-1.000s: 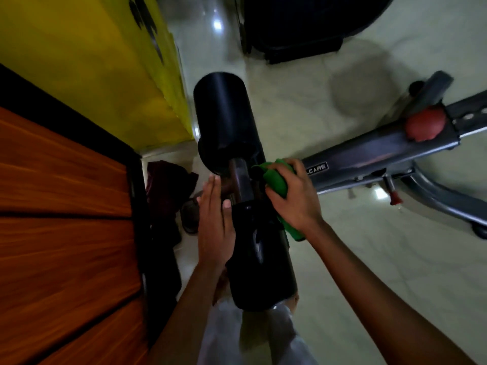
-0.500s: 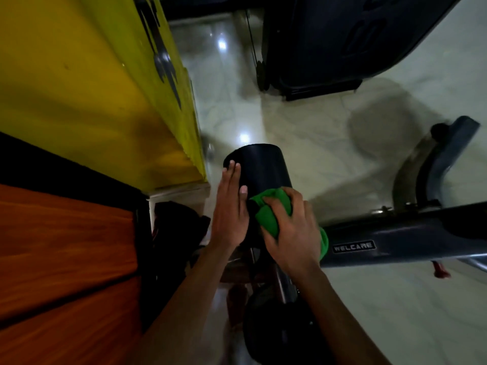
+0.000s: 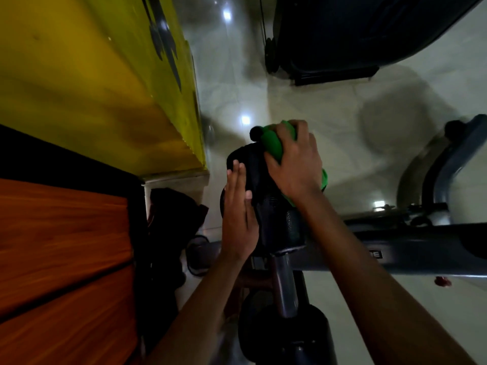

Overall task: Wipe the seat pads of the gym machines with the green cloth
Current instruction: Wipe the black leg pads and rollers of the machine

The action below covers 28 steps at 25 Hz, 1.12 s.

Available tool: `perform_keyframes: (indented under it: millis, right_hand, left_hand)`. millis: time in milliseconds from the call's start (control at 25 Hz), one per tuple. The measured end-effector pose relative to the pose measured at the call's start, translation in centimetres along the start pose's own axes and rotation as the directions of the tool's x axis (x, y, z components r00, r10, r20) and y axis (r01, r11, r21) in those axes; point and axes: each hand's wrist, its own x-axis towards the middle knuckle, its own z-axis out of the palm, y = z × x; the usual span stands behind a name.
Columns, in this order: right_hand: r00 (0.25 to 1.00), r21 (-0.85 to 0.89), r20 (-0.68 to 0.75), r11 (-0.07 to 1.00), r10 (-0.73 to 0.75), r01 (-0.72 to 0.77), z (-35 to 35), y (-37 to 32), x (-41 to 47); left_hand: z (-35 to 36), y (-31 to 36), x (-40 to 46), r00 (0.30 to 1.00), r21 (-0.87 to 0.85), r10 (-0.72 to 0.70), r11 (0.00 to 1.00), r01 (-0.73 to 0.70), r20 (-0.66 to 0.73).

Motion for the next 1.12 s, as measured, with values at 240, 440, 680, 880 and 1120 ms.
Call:
perform_keyframes:
  millis: [240, 440, 680, 880, 1120]
  right_hand:
    - [1.0, 0.101, 0.023, 0.995, -0.011, 0.009, -1.3, 1.7, -8.4]
    - [0.994, 0.121, 0.106, 0.992, 0.026, -0.038, -2.4, 2.8, -13.5]
    - [0.988, 0.323, 0.121, 0.938, 0.091, -0.126, -4.4, 4.2, -15.0]
    - [0.994, 0.301, 0.044, 0.947, 0.104, -0.112, -4.8, 4.2, -13.9]
    - [0.998, -0.043, 0.032, 0.998, -0.047, 0.048, -1.1, 0.9, -10.7]
  left_hand:
    - [-0.4, 1.1, 0.2, 0.998, 0.008, -0.016, 1.0, 0.017, -0.052]
    - [0.6, 3.7, 2.3, 0.998, 0.079, -0.03, 0.996, 0.034, -0.062]
    - [1.2, 3.3, 1.8, 0.997, 0.306, 0.002, 0.952, -0.025, 0.076]
    - [-1.8, 0.2, 0.9, 0.997, 0.163, -0.05, 0.986, 0.039, 0.063]
    - [0.1, 1.6, -1.1, 0.999, 0.112, -0.036, 0.993, 0.033, 0.022]
